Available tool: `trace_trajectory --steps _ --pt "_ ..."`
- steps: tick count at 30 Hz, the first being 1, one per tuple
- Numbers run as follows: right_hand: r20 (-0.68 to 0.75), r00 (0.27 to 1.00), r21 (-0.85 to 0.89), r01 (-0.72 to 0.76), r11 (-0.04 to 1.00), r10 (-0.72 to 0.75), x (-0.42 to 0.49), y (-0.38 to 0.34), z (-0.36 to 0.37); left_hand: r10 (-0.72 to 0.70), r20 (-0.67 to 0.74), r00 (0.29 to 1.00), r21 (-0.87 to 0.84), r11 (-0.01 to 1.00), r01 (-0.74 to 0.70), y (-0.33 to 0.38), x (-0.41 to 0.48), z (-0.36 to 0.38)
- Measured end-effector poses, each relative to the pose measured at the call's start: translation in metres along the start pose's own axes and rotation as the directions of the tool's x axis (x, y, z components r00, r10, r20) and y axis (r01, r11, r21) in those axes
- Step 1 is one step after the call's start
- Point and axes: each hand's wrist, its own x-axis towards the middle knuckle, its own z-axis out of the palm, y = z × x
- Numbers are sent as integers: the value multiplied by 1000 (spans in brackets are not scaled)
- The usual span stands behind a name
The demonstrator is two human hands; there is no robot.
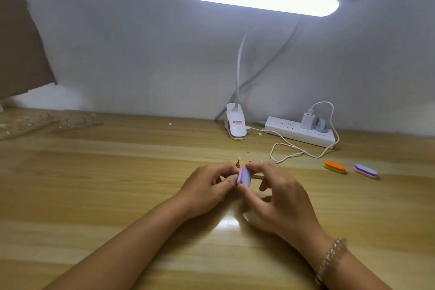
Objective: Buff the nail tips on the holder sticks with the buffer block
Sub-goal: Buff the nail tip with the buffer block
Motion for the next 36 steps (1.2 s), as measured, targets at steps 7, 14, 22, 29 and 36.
trace_trajectory --steps 7,14,22,29,36 --pt "-6 999 8 -43 999 43 1 2 0 14 -3 1000 -87 996 -15 0 0 1" --pt "131 991 -2 21 1000 -20 0 1 4 -16 -25 1000 -174 985 11 -2 2 2" --pt "65 993 -53 -97 994 100 -1 2 -1 -21 -13 1000 -180 983 19 -5 2 2" --pt "133 991 -239 3 971 30 -3 -8 0 -37 -5 999 -190 981 35 -7 4 5" --pt "101 993 -193 -33 981 54 -2 -3 1 -53 -23 998 -123 991 50 -7 3 3"
